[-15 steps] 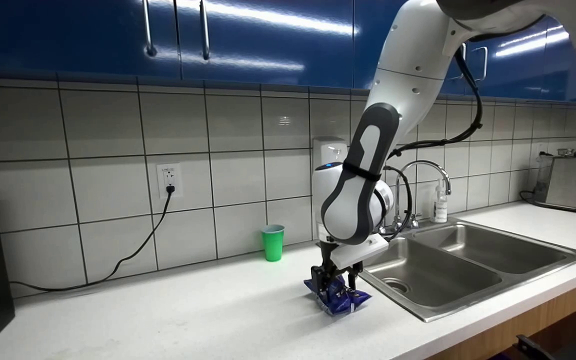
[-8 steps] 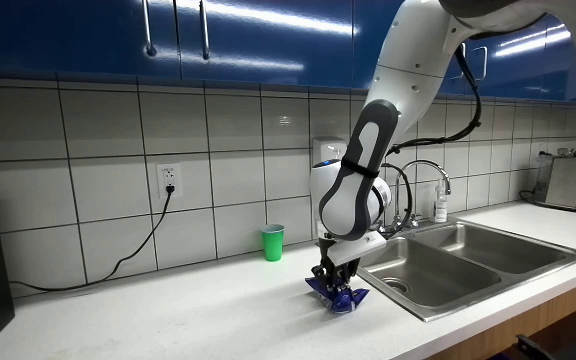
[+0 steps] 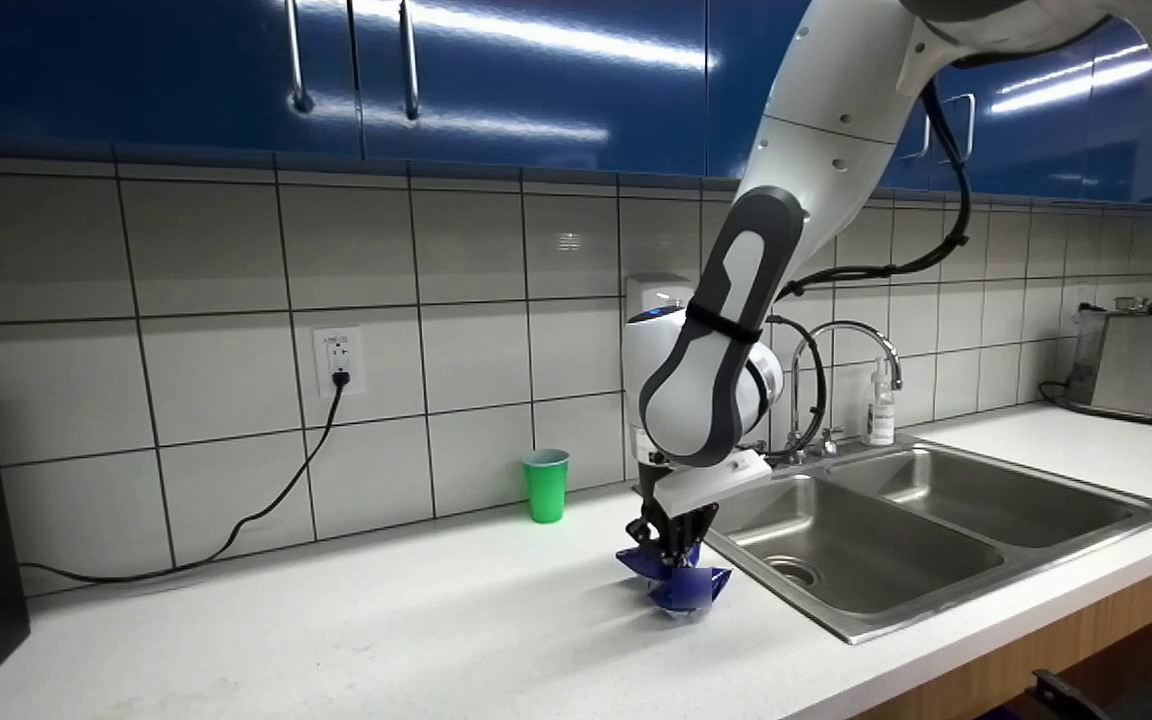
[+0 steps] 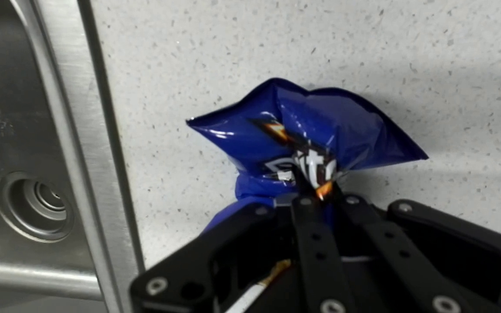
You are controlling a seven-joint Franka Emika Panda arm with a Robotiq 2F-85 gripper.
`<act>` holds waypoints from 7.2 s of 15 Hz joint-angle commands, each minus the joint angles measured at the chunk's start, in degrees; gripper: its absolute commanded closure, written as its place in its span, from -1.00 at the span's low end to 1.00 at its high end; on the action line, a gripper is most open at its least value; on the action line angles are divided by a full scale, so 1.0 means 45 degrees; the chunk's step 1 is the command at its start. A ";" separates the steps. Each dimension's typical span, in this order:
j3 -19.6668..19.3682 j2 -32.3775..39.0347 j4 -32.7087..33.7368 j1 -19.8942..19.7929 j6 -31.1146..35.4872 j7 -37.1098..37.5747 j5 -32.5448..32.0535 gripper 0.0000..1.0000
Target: Put the packet into the sink
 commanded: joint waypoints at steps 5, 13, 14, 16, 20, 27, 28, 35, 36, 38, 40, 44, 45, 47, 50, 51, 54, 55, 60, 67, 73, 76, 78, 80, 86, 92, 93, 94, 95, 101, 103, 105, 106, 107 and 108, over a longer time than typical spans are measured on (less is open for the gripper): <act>0.0336 -0.0895 -0.0134 -0.0462 -0.0878 0.0589 -0.0312 0.97; 0.0865 -0.2204 -0.0087 -0.1722 -0.1989 0.0481 -0.0049 0.97; 0.0908 -0.2272 -0.0060 -0.1995 -0.2019 0.0397 0.0078 0.97; 0.0918 -0.2302 0.0067 -0.2574 -0.2017 0.0272 0.0329 0.97; 0.0697 -0.2160 0.0456 -0.3769 -0.1997 0.0067 0.0882 0.97; 0.0001 -0.1500 0.1728 -0.5806 -0.1931 -0.0292 0.1979 0.97; -0.0110 -0.1394 0.1910 -0.6040 -0.1993 -0.0337 0.2102 0.97; -0.0759 0.0289 0.3142 -0.6995 -0.1861 -0.0230 0.2640 0.97; -0.0814 0.0576 0.3256 -0.7079 -0.1857 -0.0265 0.2738 0.97; -0.0871 0.1149 0.3474 -0.7239 -0.1799 -0.0337 0.2932 0.97; -0.0877 0.1792 0.3692 -0.7425 -0.1690 -0.0409 0.3192 0.97; -0.0808 0.2964 0.4109 -0.7769 -0.1634 -0.0557 0.3685 0.97; -0.0788 0.3230 0.4212 -0.7846 -0.1651 -0.0597 0.3811 0.97; -0.0765 0.3756 0.4427 -0.8018 -0.1653 -0.0766 0.4022 0.97; -0.0740 0.4497 0.4710 -0.8247 -0.1610 -0.0987 0.4309 0.97; -0.0717 0.4693 0.4786 -0.8330 -0.1592 -0.1077 0.4388 0.97; -0.0728 0.5176 0.5036 -0.8435 -0.1640 -0.1184 0.4518 0.97; -0.0734 0.5291 0.5106 -0.8454 -0.1662 -0.1206 0.4557 0.97; -0.0780 0.5716 0.5432 -0.8431 -0.1712 -0.1275 0.4576 0.97; -0.0799 0.5539 0.5472 -0.8348 -0.1741 -0.1256 0.4575 -0.38; -0.0912 0.4896 0.5420 -0.8165 -0.1724 -0.1161 0.4497 -1.00; -0.0883 0.4382 0.5258 -0.8121 -0.1812 -0.1274 0.4435 -1.00; -0.0359 0.3916 0.5110 -0.8553 -0.2122 -0.2239 0.4532 -1.00; -0.0102 0.3340 0.4708 -0.8697 -0.2315 -0.3230 0.4404 -1.00; 0.0080 0.1227 0.2865 -0.8674 -0.3323 -0.5429 0.4083 -1.00; -0.0254 -0.1494 -0.0091 -0.8221 -0.4493 -0.6444 0.3003 -1.00; -0.0287 -0.2024 -0.0678 -0.8117 -0.4591 -0.6448 0.2645 -1.00; -0.0308 -0.2613 -0.1233 -0.8058 -0.4654 -0.6525 0.2270 -1.00; -0.0307 -0.3131 -0.1695 -0.8002 -0.4785 -0.6529 0.1947 -1.00; -0.0040 -0.6485 -0.4062 -0.7745 -0.5687 -0.6693 0.1061 -1.00; -0.0059 -0.5467 -0.3452 -0.7765 -0.5390 -0.6506 0.1314 -1.00; 0.0006 -0.6331 -0.3989 -0.7754 -0.5579 -0.6513 0.1145 -1.00; 0.0015 -0.6575 -0.4139 -0.7757 -0.5611 -0.6515 0.1131 -1.00; 0.0017 -0.6686 -0.4215 -0.7759 -0.5622 -0.6516 0.1130 -1.00; 0.0017 -0.6711 -0.4242 -0.7759 -0.5622 -0.6517 0.1130 -1.00</act>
